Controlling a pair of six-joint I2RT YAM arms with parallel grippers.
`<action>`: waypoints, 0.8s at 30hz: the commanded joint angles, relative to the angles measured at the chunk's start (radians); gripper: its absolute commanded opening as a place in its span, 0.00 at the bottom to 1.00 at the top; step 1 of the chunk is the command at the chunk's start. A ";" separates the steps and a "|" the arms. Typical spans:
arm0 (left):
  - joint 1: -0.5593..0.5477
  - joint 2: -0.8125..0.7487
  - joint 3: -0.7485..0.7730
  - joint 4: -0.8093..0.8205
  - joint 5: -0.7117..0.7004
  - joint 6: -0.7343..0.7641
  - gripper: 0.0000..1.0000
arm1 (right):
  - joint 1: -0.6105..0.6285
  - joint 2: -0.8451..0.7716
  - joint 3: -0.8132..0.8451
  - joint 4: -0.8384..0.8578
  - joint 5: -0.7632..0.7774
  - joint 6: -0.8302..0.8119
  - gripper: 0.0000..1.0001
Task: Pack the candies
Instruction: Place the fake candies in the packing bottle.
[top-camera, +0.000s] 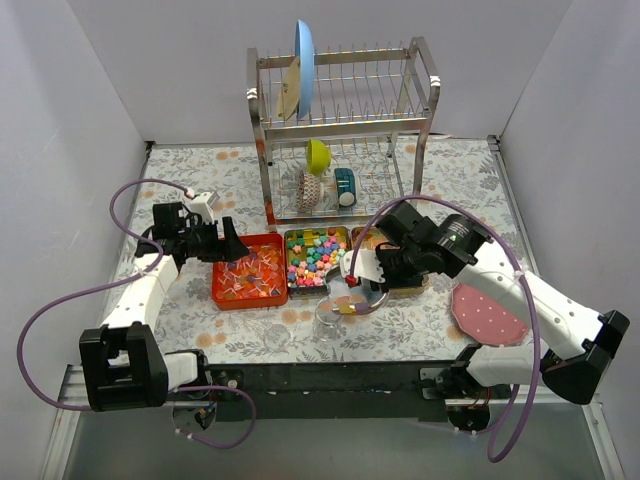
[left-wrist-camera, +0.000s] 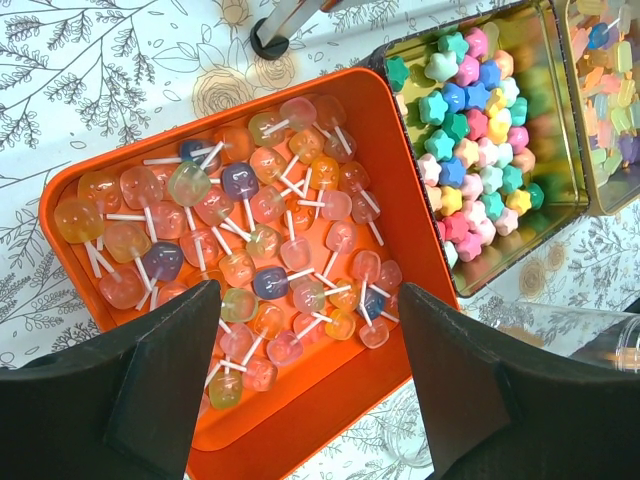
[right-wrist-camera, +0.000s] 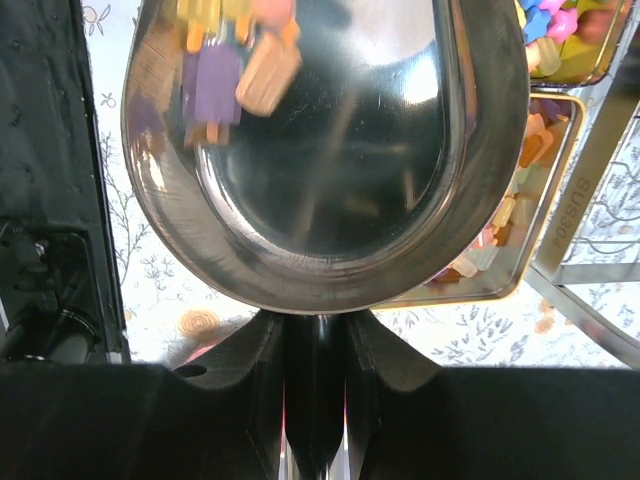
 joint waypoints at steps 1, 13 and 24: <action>0.012 -0.039 -0.018 0.026 0.026 -0.011 0.71 | 0.042 0.026 0.093 -0.036 0.064 0.007 0.01; 0.018 -0.059 -0.044 0.032 0.048 -0.029 0.72 | 0.125 0.060 0.240 -0.115 0.121 0.004 0.01; 0.017 -0.012 -0.073 0.093 0.072 -0.150 0.68 | 0.118 0.127 0.228 0.014 0.301 -0.047 0.01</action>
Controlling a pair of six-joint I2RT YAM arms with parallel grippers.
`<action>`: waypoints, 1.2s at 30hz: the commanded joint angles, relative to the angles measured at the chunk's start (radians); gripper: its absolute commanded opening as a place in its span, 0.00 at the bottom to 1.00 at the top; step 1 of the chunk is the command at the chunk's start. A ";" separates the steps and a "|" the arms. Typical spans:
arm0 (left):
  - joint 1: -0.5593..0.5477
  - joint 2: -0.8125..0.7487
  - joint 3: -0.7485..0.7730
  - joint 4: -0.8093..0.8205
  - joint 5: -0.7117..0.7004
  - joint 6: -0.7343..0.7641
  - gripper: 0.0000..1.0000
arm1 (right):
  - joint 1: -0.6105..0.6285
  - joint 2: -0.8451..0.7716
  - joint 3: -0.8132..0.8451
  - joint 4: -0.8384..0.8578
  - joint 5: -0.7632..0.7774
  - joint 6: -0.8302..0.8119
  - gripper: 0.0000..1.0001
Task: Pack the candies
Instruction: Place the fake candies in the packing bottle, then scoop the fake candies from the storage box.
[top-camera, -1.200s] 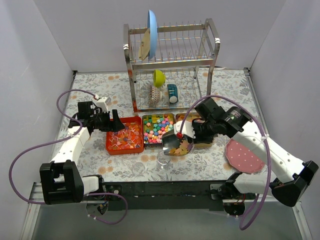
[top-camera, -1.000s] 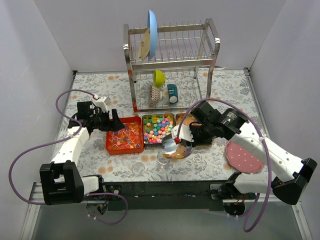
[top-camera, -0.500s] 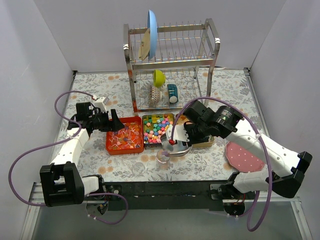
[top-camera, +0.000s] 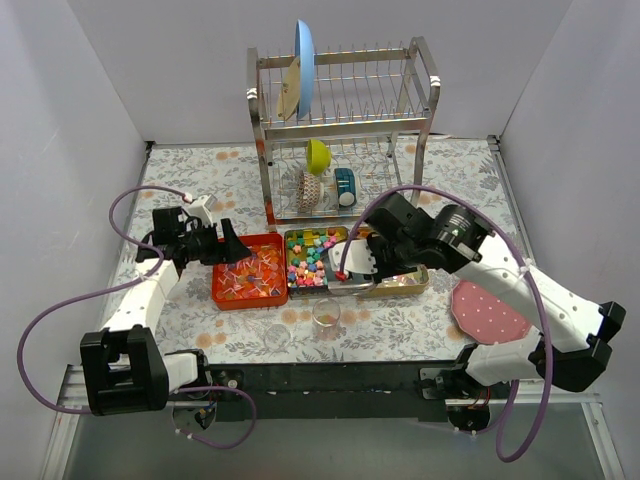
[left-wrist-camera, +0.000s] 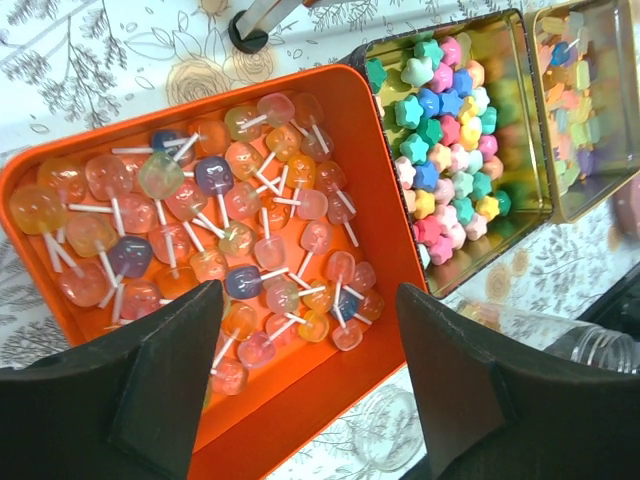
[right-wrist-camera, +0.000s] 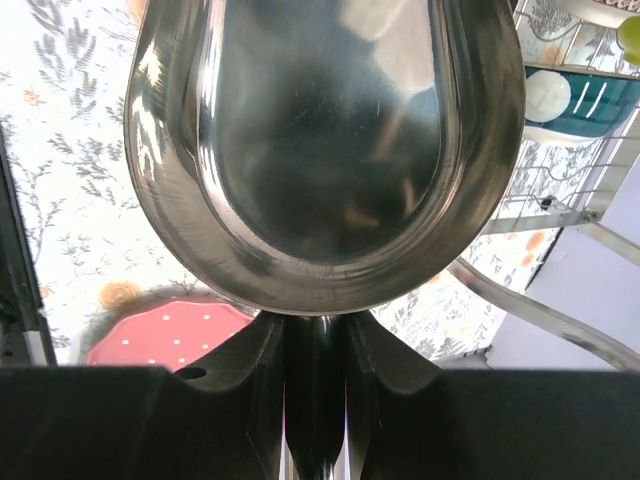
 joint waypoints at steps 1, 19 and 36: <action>0.008 0.013 -0.035 0.056 0.026 -0.092 0.65 | -0.007 0.071 -0.014 0.124 0.096 -0.034 0.01; -0.069 0.151 -0.109 0.187 0.073 -0.199 0.00 | -0.112 0.467 0.303 0.059 0.221 -0.192 0.01; -0.188 0.162 -0.163 0.285 0.060 -0.197 0.00 | -0.099 0.587 0.345 -0.029 0.382 -0.386 0.01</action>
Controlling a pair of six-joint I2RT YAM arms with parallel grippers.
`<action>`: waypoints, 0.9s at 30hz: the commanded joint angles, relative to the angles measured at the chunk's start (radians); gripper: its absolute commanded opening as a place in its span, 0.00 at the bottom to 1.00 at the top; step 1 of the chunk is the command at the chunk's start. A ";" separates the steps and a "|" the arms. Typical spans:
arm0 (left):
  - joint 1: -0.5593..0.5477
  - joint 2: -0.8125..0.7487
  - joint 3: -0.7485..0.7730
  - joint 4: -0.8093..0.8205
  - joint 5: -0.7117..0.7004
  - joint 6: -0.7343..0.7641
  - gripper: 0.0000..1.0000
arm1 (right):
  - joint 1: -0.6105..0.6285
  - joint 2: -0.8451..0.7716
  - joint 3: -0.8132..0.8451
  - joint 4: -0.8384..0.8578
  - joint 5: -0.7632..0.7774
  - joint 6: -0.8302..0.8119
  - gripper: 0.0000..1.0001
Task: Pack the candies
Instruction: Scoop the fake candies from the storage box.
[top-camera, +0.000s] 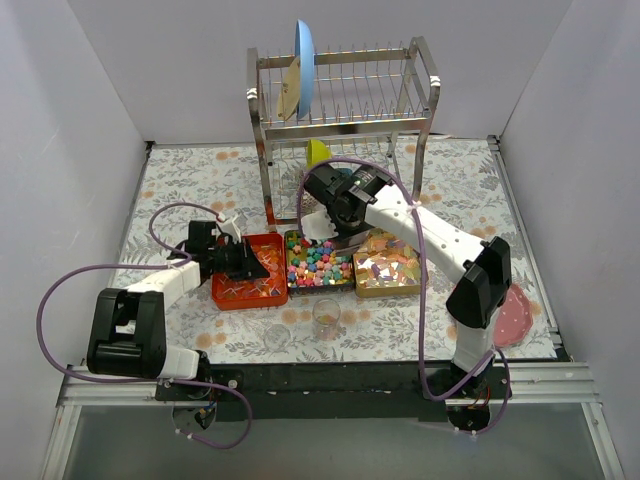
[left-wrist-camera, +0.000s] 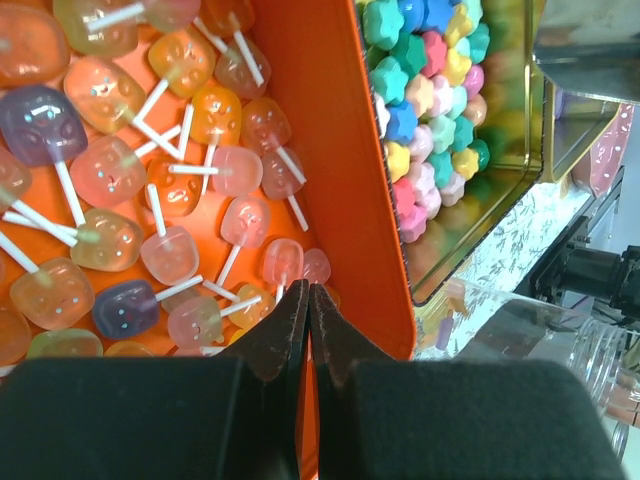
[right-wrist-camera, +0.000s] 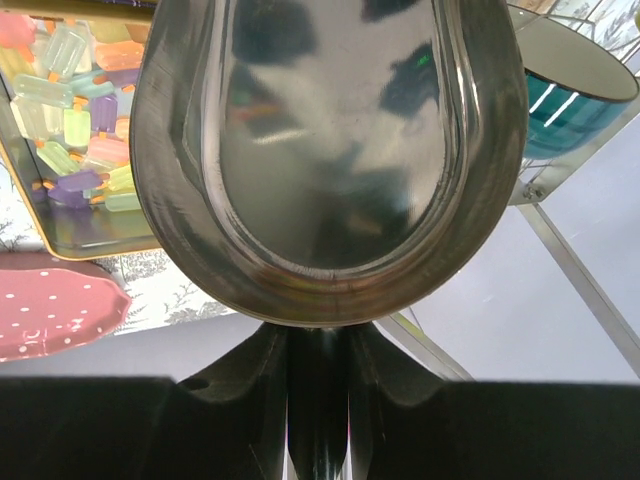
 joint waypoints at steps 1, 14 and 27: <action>-0.005 -0.027 -0.023 0.046 0.004 -0.005 0.00 | 0.012 0.036 0.016 -0.024 0.109 -0.177 0.01; -0.034 0.036 -0.023 0.074 0.022 -0.008 0.00 | 0.037 0.182 0.011 -0.022 0.225 -0.254 0.01; -0.057 0.093 -0.032 0.103 0.115 -0.004 0.00 | -0.034 0.271 -0.014 -0.021 -0.054 -0.118 0.01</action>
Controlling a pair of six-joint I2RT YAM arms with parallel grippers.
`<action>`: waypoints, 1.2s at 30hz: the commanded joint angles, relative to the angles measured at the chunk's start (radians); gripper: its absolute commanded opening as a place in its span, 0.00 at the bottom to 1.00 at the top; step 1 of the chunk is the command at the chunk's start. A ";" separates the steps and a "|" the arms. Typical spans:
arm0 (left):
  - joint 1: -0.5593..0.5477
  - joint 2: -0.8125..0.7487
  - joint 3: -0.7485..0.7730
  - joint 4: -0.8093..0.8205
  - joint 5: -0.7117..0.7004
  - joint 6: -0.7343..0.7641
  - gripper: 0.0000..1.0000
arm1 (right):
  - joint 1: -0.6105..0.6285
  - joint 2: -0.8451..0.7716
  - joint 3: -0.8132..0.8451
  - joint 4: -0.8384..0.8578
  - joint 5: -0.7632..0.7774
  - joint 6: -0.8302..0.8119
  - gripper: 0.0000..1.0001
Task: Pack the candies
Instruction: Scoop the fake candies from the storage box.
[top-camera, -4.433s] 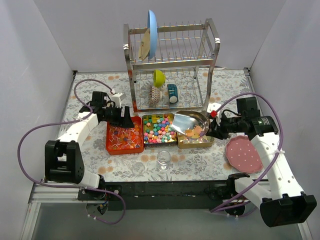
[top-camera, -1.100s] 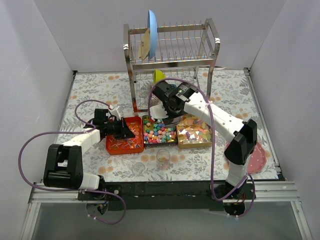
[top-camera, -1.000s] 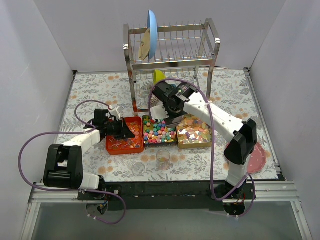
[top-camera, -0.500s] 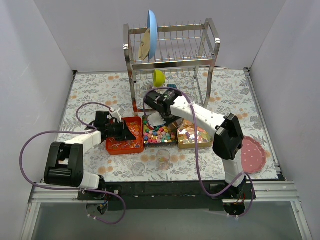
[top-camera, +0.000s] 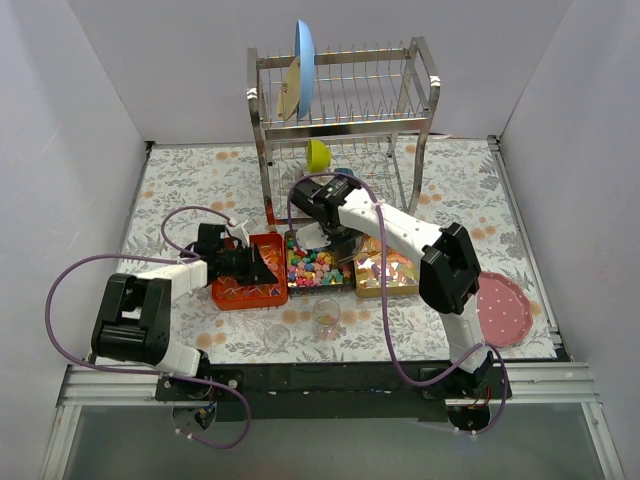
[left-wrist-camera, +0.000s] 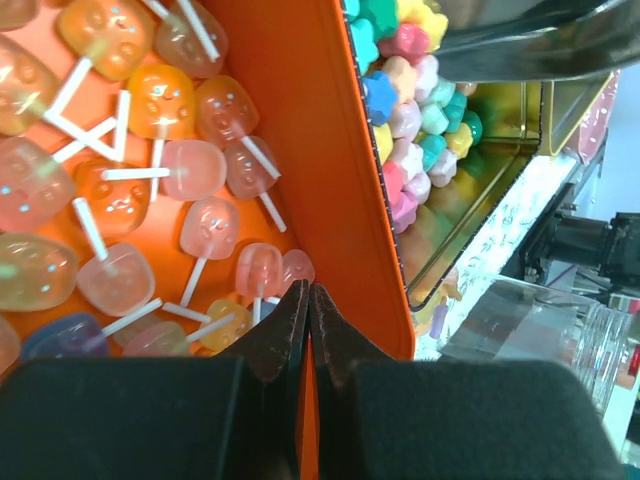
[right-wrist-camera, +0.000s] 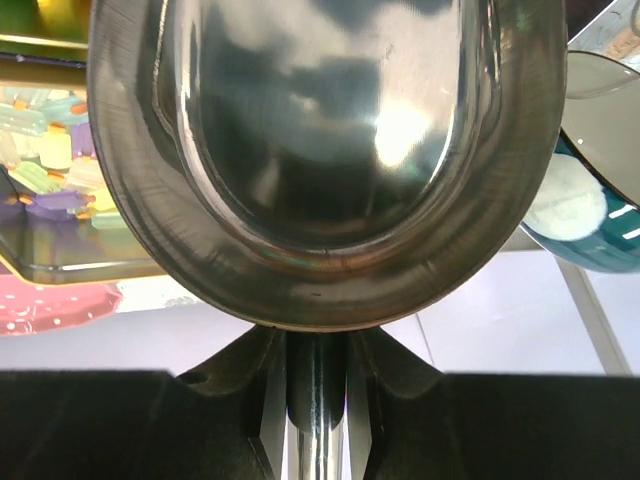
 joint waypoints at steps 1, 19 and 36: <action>-0.010 0.017 -0.008 0.030 0.066 0.007 0.00 | -0.041 0.076 -0.009 -0.039 -0.147 -0.100 0.01; -0.014 0.087 0.012 0.037 0.084 0.022 0.00 | -0.055 0.112 -0.017 -0.039 -0.385 -0.084 0.01; -0.019 0.146 0.046 0.040 0.087 0.015 0.00 | -0.045 0.161 0.000 -0.032 -0.599 0.032 0.01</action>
